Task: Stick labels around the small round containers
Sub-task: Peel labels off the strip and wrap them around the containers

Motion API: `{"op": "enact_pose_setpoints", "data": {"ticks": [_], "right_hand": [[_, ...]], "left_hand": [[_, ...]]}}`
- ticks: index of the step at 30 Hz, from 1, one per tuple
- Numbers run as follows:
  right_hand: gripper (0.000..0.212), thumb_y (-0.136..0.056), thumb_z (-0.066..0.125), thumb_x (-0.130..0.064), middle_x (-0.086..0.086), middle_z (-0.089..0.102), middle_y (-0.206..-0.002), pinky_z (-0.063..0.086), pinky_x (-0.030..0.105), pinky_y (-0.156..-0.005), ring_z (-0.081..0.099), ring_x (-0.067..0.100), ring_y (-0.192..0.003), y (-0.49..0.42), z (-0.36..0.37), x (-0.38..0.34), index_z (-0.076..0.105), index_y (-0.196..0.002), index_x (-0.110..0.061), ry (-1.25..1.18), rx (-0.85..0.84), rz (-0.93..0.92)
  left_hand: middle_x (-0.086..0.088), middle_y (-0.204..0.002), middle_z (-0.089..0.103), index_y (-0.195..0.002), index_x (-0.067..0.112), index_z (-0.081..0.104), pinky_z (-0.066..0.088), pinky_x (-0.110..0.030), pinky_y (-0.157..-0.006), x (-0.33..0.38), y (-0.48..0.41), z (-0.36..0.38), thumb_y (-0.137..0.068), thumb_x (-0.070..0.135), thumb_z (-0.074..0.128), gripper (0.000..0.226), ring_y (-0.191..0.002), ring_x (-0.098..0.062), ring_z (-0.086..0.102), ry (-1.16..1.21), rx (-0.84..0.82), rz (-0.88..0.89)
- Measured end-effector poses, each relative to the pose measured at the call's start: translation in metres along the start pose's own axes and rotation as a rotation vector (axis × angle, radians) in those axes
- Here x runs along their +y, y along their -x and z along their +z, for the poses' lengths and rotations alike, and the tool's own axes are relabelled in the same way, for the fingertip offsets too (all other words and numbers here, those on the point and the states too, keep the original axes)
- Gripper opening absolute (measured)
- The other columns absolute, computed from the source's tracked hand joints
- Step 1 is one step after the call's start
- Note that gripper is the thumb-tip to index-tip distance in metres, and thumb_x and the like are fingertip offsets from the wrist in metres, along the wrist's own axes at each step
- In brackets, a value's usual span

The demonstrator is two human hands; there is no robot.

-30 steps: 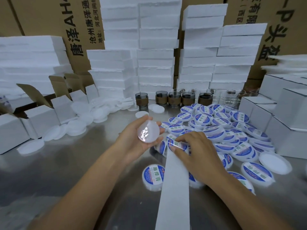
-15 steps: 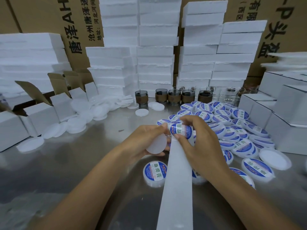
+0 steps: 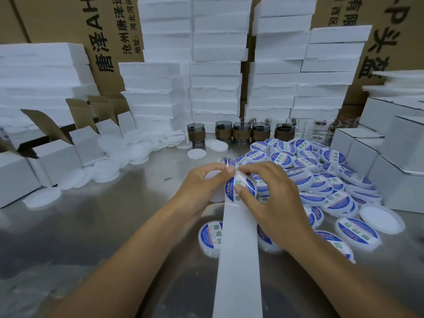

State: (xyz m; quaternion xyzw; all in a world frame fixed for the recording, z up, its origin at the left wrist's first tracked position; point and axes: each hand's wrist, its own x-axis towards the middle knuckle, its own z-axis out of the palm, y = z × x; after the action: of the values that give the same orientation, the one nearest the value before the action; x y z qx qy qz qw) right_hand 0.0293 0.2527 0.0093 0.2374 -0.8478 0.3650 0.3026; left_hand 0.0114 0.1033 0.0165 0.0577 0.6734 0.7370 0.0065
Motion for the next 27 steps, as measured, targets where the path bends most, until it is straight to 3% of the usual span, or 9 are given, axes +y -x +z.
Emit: {"op": "enact_pose_setpoints", "data": {"ticks": [5,11,16,18,21,24,27], "right_hand": [[0.029,-0.079,0.072,-0.015,0.005,0.067,-0.104,0.041,0.03,-0.087,0.057,0.022,-0.1,0.0001,-0.0011,0.0027,0.067,-0.107,-0.01,0.096,0.039,-0.013],[0.026,-0.073,0.077,-0.012,0.005,0.072,-0.096,0.039,0.031,-0.085,0.064,0.024,-0.092,0.0008,-0.0001,0.0051,0.071,-0.099,-0.01,0.147,0.082,-0.031],[0.021,-0.076,0.075,-0.015,0.0,0.072,-0.095,0.033,0.032,-0.095,0.059,0.013,-0.091,0.0015,-0.0014,0.0055,0.071,-0.097,-0.015,0.136,0.041,0.009],[0.019,-0.075,0.075,-0.012,0.0,0.071,-0.092,0.037,0.033,-0.09,0.058,0.012,-0.089,0.0007,-0.0016,0.0049,0.07,-0.093,-0.015,0.117,0.028,-0.012],[0.013,-0.077,0.073,-0.01,0.0,0.066,-0.093,0.043,0.032,-0.082,0.058,0.018,-0.09,-0.0001,-0.0026,0.003,0.069,-0.088,-0.015,0.083,-0.017,-0.039],[0.008,-0.08,0.07,-0.017,-0.005,0.052,-0.101,0.039,0.028,-0.086,0.049,0.012,-0.101,-0.0001,-0.0031,0.002,0.068,-0.087,-0.019,0.051,-0.084,0.006],[0.012,-0.078,0.07,-0.017,-0.01,0.046,-0.097,0.035,0.014,-0.084,0.046,0.002,-0.097,-0.0009,-0.0035,0.0,0.063,-0.079,-0.027,-0.04,-0.076,0.071]], "left_hand": [[-0.007,-0.084,0.071,-0.081,0.019,0.072,0.052,-0.027,-0.06,0.0019,0.0022,0.0014,-0.077,0.039,0.065,0.021,-0.074,-0.016,0.064,-0.046,-0.02,-0.027],[-0.009,-0.088,0.072,-0.078,0.019,0.075,0.056,-0.03,-0.061,0.0021,0.0026,-0.0012,-0.068,0.042,0.069,0.026,-0.074,-0.018,0.065,-0.036,-0.004,-0.041],[-0.003,-0.08,0.072,-0.07,0.024,0.074,0.054,-0.026,-0.059,-0.0006,-0.0002,-0.0041,-0.079,0.033,0.07,0.014,-0.067,-0.012,0.064,-0.095,0.037,-0.024],[-0.003,-0.073,0.071,-0.067,0.024,0.073,0.053,-0.024,-0.056,-0.001,-0.0007,-0.0038,-0.079,0.031,0.071,0.014,-0.063,-0.012,0.063,-0.104,0.056,-0.008],[-0.001,-0.072,0.071,-0.067,0.023,0.071,0.05,-0.02,-0.051,-0.0016,-0.0014,-0.0037,-0.08,0.03,0.071,0.014,-0.058,-0.009,0.064,-0.114,0.103,-0.006],[0.004,-0.073,0.072,-0.074,0.021,0.071,0.046,-0.014,-0.047,-0.0024,-0.0038,-0.0044,-0.081,0.031,0.07,0.012,-0.055,-0.002,0.064,-0.124,0.184,-0.003],[0.009,-0.066,0.071,-0.076,0.017,0.07,0.046,-0.013,-0.045,-0.0027,-0.0059,-0.0046,-0.081,0.028,0.071,0.012,-0.051,-0.001,0.063,-0.092,0.248,-0.013]]}}
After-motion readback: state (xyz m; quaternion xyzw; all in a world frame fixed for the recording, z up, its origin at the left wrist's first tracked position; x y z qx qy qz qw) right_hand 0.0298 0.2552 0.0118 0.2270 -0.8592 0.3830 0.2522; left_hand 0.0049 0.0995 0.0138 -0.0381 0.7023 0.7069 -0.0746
